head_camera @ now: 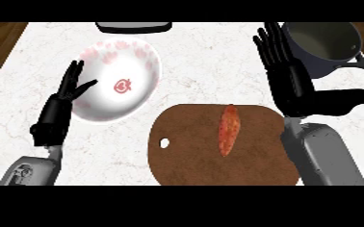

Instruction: Pick the sweet potato from the cutting board and place it in the pot

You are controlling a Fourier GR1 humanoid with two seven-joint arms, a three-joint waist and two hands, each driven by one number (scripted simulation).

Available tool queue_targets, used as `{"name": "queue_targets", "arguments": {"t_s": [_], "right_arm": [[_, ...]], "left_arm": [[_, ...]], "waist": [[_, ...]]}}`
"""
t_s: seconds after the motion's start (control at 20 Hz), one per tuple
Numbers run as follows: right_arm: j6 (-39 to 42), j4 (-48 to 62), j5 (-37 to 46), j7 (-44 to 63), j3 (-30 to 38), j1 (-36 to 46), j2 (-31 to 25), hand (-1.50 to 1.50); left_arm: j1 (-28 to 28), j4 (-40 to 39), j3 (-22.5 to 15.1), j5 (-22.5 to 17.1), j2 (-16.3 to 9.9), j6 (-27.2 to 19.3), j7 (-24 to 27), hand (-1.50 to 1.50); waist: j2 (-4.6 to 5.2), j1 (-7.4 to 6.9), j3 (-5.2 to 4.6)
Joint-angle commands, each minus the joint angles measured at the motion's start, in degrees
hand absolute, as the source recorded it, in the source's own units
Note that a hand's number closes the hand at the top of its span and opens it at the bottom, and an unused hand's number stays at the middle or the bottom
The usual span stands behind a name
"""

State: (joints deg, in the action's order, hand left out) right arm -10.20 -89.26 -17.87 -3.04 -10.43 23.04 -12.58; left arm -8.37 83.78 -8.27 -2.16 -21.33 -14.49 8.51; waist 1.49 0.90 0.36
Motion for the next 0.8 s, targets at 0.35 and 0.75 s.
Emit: {"name": "queue_targets", "arguments": {"t_s": [0.35, 0.75], "right_arm": [[-23.88, 11.88, 22.46, 12.64, 3.28, -22.94, -15.57, -1.5], [-43.87, -8.27, 42.9, 19.72, -8.1, -39.68, -8.63, -1.5]], "left_arm": [[7.36, -4.44, 5.04, -1.6, -3.91, -0.89, -7.12, 0.0], [9.61, -1.91, 6.45, -4.06, -6.45, 2.19, -11.02, 0.0]], "waist": [[-1.18, 3.87, -1.96], [-2.51, 2.35, -0.82]]}}
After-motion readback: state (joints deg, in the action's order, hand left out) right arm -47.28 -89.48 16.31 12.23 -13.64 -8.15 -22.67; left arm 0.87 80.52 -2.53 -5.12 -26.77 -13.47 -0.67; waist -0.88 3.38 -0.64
